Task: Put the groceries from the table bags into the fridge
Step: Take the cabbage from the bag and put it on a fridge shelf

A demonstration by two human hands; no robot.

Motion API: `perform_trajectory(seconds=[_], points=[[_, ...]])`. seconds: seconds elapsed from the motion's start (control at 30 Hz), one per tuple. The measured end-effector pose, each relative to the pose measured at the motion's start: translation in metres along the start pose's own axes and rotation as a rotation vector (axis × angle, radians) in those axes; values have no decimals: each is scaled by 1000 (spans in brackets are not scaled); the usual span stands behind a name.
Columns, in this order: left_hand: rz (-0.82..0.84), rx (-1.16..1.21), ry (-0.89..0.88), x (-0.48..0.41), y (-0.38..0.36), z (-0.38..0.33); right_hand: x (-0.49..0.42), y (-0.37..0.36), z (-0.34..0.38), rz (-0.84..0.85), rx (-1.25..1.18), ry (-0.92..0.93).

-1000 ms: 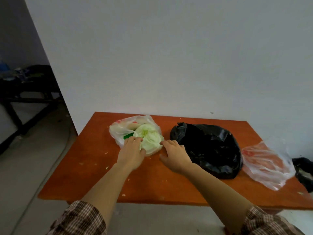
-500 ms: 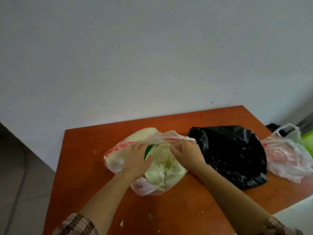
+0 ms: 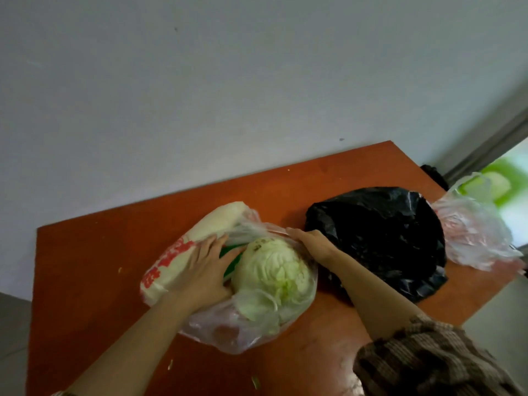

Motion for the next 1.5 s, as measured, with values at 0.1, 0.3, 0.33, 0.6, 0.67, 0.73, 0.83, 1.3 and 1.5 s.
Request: perform_trajectory(seconds=[0.1,0.3,0.33,0.6,0.67,0.73,0.83,1.3,1.5], points=[[-202,147,-29,12,-1,-11,23,-2,8,-167,132,98],[-143,979,46,29,-24,-35,95,-64,23,-297,218,273],[-160,1048,55,29,-23,-39,96,-75,19,-270,207,243],[4,1132,157,21,-8,-58,118,-71,-34,-377,-57,149],[110,1166,144,11,-9,-64,124,-72,-45,-400,-47,22],[160,1113,118,10,-6,-76,129,-75,-51,-386,-101,-29],[137,1080,130,10,-7,-84,128,-76,-56,-343,-151,-24],[-243,529,313,93,82,-133,161,-18,-32,-13,-608,-18],[-573,584,287,153,110,-183,214,-3,-29,118,-775,100]])
Point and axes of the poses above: each hand's wrist, its own x-axis away from the middle knuckle, its own y-axis out of the back of the hand, z = x × y, the point moved 4 cm from there along -x, towards the middle knuckle, and after that the axes turned 13 degrees about z, right-handed, at the moved point
